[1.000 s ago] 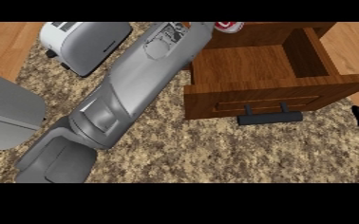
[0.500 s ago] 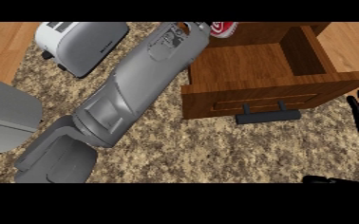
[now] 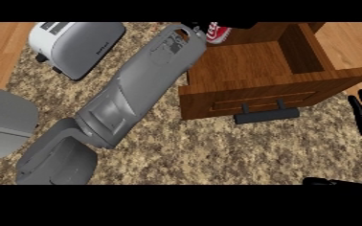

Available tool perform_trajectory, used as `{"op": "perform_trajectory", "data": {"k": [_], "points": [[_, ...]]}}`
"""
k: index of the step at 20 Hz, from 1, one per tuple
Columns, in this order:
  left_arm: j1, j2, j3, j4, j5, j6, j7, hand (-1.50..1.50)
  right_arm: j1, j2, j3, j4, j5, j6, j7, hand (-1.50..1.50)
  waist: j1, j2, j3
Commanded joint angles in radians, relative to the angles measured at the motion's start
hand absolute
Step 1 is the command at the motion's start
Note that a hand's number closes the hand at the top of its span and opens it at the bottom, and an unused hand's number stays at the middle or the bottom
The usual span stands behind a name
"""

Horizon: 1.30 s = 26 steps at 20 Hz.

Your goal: Pick up the can, place it into the drawer and close the drawer

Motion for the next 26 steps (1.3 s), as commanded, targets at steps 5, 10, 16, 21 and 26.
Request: {"op": "perform_trajectory", "data": {"k": [5, 10, 16, 21, 26], "points": [[0.023, 0.000, -0.067, 0.004, 0.044, 0.078, 0.001, -1.50, -0.023, -0.015, 0.010, 0.006, 0.006, 0.008, 0.013, -1.50, -0.020, 0.004, 0.000], [0.063, 0.000, -0.096, 0.001, 0.065, 0.122, -0.028, -1.50, -0.061, -0.015, 0.004, -0.024, -0.004, -0.021, 0.063, -1.50, -0.021, 0.004, 0.000], [0.047, 0.000, -0.100, -0.001, 0.107, 0.161, -0.021, -1.50, -0.019, 0.005, 0.044, -0.071, 0.026, -0.016, 0.057, -1.50, -0.023, 0.001, -0.001], [0.050, 0.000, -0.075, -0.006, 0.146, 0.153, -0.062, -1.50, -0.048, -0.078, 0.020, -0.081, 0.143, -0.002, -0.016, -1.50, -0.015, 0.004, -0.001], [0.063, 0.000, -0.066, -0.023, 0.192, 0.166, -0.085, -1.50, -0.072, -0.113, 0.072, -0.124, 0.264, 0.002, -0.054, -1.50, -0.014, 0.006, -0.002]]}}
